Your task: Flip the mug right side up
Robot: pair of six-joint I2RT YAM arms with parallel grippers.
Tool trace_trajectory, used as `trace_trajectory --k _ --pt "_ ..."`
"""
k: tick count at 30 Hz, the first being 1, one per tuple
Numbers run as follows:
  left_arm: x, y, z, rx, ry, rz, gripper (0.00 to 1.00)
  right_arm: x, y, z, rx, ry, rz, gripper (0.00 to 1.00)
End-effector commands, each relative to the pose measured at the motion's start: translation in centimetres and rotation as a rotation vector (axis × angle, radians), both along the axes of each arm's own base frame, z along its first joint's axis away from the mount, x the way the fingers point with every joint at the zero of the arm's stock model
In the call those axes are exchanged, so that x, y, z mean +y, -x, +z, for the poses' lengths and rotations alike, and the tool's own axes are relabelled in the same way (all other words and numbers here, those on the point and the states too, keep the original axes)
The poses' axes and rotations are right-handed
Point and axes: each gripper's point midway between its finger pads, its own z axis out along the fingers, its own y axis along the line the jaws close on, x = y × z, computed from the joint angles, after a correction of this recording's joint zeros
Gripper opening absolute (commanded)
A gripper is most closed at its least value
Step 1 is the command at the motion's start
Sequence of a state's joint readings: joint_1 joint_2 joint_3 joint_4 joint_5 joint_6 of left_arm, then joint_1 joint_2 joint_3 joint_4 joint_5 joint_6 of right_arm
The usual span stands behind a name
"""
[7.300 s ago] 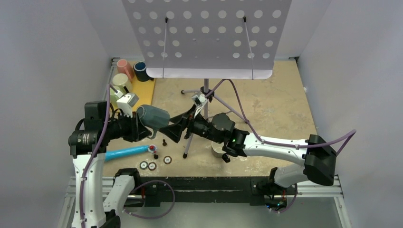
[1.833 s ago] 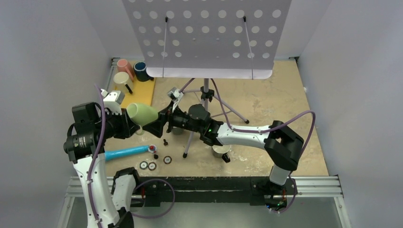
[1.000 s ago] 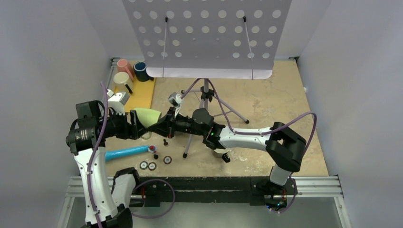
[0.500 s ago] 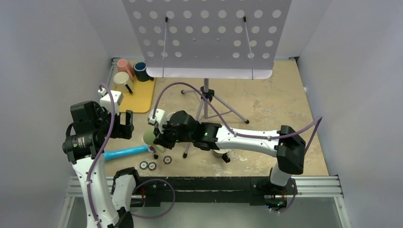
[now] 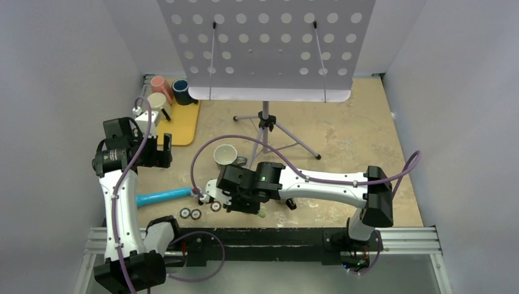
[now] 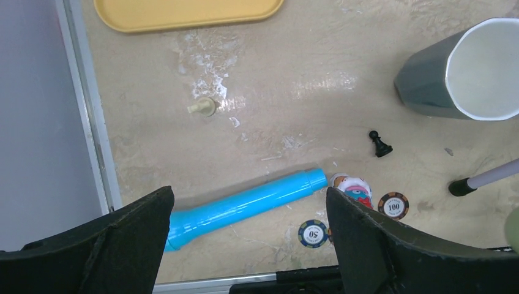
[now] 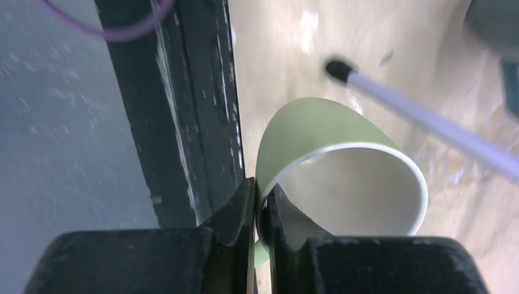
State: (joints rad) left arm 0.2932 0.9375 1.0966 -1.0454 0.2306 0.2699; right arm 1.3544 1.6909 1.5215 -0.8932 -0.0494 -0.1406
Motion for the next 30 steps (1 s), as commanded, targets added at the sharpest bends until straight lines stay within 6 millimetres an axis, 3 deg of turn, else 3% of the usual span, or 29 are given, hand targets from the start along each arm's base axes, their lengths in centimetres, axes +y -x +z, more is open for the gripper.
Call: trace_trajectory --k 1,4,14,20,22,24,27,30 --pt "0.3 -1.5 0.9 -0.073 -0.009 0.009 0.98 -5.0 -0.4 -0.5 -0.030 0.225 -0.002 0.00" --pt "0.8 -1.8 0.6 -0.068 -0.030 0.016 0.98 -6.4 -0.1 -2.3 -0.015 0.311 0.012 0.00" --pt "2.0 -3.7 -2.4 -0.007 -0.034 0.047 0.98 -3.5 0.5 -4.2 0.029 0.168 0.100 0.01" --pt "1.9 -4.2 -3.0 0.002 -0.016 0.045 0.97 -4.3 -0.2 -4.2 0.009 0.156 0.047 0.30" --pt "1.8 -4.3 -3.1 0.001 -0.013 0.042 0.97 -4.5 -0.6 -3.7 -0.015 0.150 0.028 0.43" --pt "1.9 -4.4 -3.3 0.008 -0.013 0.047 0.97 -4.5 -1.2 -2.7 -0.044 0.140 0.001 0.50" --pt "2.6 -5.4 -3.6 -0.001 -0.018 0.083 0.97 -3.5 -2.9 0.5 -0.134 0.057 -0.070 0.60" --pt "3.3 -7.8 -3.4 -0.042 0.018 0.163 0.92 -1.4 -4.5 3.8 -0.216 -0.112 -0.129 0.67"
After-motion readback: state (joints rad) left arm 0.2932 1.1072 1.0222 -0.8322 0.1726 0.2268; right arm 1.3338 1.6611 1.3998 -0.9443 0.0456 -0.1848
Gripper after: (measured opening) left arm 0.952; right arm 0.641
